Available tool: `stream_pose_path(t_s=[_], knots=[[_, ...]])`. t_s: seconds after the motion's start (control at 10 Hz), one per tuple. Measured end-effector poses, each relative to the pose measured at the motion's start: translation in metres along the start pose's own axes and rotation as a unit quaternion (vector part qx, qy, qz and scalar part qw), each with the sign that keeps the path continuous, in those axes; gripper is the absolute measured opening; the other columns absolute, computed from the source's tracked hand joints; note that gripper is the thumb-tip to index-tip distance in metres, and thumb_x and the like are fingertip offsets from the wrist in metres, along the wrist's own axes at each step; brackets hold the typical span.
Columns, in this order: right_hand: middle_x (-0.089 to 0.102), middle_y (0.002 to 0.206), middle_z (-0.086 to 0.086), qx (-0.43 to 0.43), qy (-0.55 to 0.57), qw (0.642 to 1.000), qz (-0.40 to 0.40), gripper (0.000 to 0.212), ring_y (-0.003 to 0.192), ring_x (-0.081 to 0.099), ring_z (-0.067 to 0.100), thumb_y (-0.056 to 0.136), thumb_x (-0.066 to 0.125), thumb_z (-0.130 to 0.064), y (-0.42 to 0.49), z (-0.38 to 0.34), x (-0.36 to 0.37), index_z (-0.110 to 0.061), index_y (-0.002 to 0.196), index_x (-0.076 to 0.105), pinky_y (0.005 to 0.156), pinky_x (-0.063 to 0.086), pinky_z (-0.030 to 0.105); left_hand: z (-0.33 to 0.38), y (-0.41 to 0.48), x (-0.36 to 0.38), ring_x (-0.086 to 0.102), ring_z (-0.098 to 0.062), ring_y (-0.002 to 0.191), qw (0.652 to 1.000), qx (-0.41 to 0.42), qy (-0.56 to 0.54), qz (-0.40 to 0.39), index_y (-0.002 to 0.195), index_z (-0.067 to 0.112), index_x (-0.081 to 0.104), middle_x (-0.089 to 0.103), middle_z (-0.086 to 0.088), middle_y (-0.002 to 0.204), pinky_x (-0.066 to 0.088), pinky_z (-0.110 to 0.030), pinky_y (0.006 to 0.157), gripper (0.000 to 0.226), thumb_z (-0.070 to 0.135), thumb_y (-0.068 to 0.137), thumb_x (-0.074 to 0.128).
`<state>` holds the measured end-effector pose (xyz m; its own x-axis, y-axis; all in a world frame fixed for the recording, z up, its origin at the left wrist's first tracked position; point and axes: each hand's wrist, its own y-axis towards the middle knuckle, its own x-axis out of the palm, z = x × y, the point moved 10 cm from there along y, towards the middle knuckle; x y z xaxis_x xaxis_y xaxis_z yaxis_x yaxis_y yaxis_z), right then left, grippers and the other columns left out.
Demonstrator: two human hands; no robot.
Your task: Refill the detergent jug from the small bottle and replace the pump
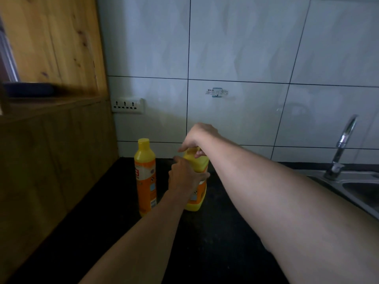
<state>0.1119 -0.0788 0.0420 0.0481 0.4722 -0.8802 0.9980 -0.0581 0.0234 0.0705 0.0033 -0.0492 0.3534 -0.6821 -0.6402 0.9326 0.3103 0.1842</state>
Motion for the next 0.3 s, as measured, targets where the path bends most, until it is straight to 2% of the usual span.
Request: stream_pose_path(t_s=[0.1, 0.2, 0.3], knots=[[0.067, 0.100, 0.009, -0.024, 0.004, 1.000, 0.003, 0.063, 0.090, 0.070, 0.026, 0.062, 0.085, -0.047, -0.007, -0.001, -0.010, -0.009, 0.107, 0.062, 0.079, 0.057, 0.034, 0.000, 0.002, -0.006, 0.059, -0.031, 0.108, 1.000, 0.007, -0.004, 0.004, 0.134, 0.003, 0.031, 0.056, -0.014, 0.122, 0.054, -0.042, 0.085, 0.093, 0.046, 0.066, 0.080], [0.065, 0.059, 0.007, -0.015, -0.006, 1.000, 0.010, 0.050, 0.050, 0.066, 0.019, 0.068, 0.078, -0.051, -0.019, 0.007, -0.019, -0.009, 0.089, 0.061, 0.054, 0.054, 0.027, -0.001, 0.002, -0.020, 0.060, -0.022, 0.093, 0.999, 0.018, 0.014, 0.029, 0.123, 0.004, 0.043, 0.059, -0.010, 0.111, 0.045, -0.025, 0.063, 0.079, 0.047, 0.067, 0.079], [0.063, 0.051, 0.003, -0.027, 0.006, 0.998, 0.056, 0.046, 0.034, 0.055, 0.015, 0.073, 0.072, -0.051, -0.026, 0.012, -0.030, -0.011, 0.092, 0.063, 0.052, 0.053, 0.025, 0.006, -0.004, -0.036, 0.051, -0.013, 0.071, 0.997, 0.045, 0.022, 0.060, 0.100, 0.009, 0.048, 0.055, -0.001, 0.087, 0.029, -0.018, 0.047, 0.053, 0.044, 0.072, 0.076]])
